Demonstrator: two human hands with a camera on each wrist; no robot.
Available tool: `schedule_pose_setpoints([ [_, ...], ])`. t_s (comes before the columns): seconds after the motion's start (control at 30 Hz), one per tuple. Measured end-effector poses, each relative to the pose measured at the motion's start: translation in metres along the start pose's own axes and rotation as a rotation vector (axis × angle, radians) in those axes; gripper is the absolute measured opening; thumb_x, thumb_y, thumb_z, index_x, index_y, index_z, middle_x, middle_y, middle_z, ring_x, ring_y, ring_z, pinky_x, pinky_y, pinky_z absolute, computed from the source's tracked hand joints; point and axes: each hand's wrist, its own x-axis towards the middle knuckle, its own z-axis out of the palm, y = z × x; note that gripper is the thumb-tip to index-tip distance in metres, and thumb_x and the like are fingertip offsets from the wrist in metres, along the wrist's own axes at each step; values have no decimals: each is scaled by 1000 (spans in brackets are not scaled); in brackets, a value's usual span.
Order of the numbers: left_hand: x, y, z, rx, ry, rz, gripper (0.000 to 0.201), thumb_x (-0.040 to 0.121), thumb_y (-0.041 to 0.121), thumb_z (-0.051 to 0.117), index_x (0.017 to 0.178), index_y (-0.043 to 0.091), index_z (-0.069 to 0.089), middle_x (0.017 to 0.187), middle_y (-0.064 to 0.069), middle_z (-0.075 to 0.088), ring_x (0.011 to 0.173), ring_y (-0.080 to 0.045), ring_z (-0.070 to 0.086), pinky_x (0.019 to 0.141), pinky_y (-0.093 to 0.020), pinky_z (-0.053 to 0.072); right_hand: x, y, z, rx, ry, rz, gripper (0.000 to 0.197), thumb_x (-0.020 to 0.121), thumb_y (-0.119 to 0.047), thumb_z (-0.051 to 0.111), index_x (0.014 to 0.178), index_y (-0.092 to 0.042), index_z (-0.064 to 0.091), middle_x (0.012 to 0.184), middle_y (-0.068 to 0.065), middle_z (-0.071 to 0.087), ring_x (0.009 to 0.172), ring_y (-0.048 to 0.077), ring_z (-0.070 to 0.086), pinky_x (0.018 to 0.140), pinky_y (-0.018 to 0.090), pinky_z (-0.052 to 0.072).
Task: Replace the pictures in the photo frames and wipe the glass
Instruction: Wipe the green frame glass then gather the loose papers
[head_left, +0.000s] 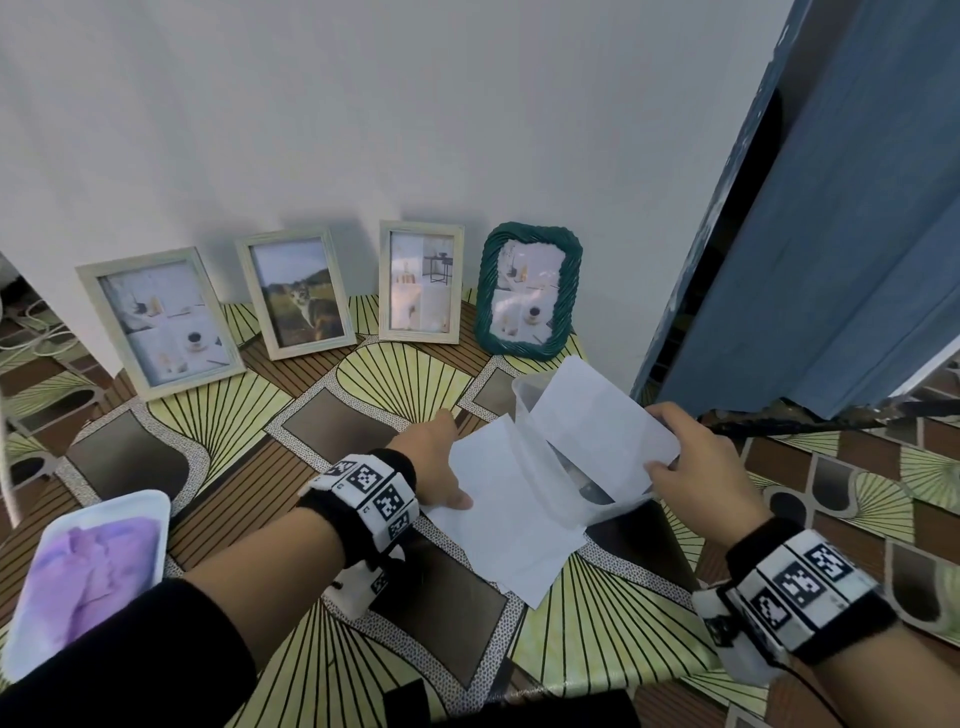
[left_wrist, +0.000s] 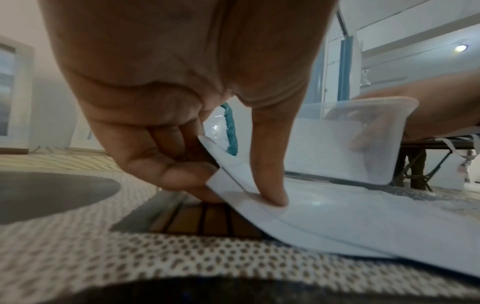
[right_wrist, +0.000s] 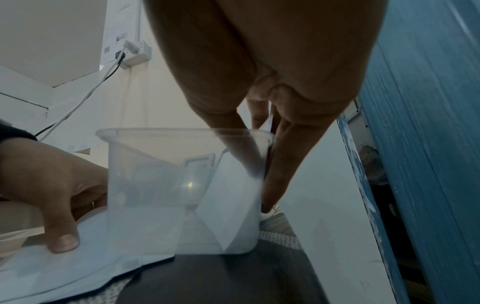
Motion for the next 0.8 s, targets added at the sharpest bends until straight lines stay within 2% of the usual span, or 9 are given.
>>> schedule_pose_setpoints([
  [0.1,-2,-18,-6,-17,16,-2,68,64,33,90,106,24,37,99,2,58,91,-20,59,81,-39,54,0,-4,2,-6,-7,-10,48,88,-1,55,126,-28,48,108,5,63,82,23,57,75,31,47],
  [0.23,-13,-48,-19,-21,99,0,66,61,28,89,100,29,36,94,4,60,80,-14,59,68,-32,52,-1,-10,5,-30,-16,-27,48,89,-2,55,129,-27,46,108,7,62,84,24,59,78,34,50],
  [0.4,-37,-83,-28,-12,196,14,73,63,21,89,114,31,38,108,8,60,93,-14,61,68,-21,45,-3,-21,12,-27,-52,-69,50,88,-4,54,133,-25,43,99,7,66,71,20,56,74,35,53],
  [0.47,-48,-94,-32,13,222,18,74,65,21,89,118,29,36,103,8,64,89,-13,63,69,-23,49,-4,-26,16,-9,-72,-88,51,88,-6,55,134,-26,42,90,4,66,63,13,53,65,30,48],
  [0.57,-63,-106,-36,38,270,37,71,68,21,86,111,34,31,83,5,66,72,-10,63,64,-31,55,-5,-32,20,0,-91,-112,52,87,-6,56,133,-28,42,81,-5,60,62,7,49,60,27,43],
  [0.6,-68,-109,-36,40,290,46,71,69,21,86,111,36,30,81,5,66,70,-10,63,64,-33,56,-5,-34,20,2,-98,-114,53,86,-6,56,132,-27,42,85,-5,61,66,8,51,63,27,45],
  [0.67,-77,-114,-37,38,333,78,72,71,21,84,114,39,29,80,6,66,68,-7,62,61,-33,55,-6,-38,20,1,-95,-116,55,86,-7,59,135,-25,41,109,0,63,88,15,59,79,32,49],
  [0.73,-85,-117,-36,17,386,121,74,72,21,82,112,47,27,77,12,63,62,0,60,52,-19,46,-10,-43,21,-35,-39,-147,60,86,-13,64,137,-26,37,127,1,50,107,17,51,86,31,43],
  [0.8,-94,-117,-35,-19,448,163,76,70,19,82,110,53,26,74,21,59,63,8,59,48,-10,36,-17,-52,22,-30,45,-209,58,87,-21,66,136,-29,38,131,-2,42,112,14,45,88,28,37],
])
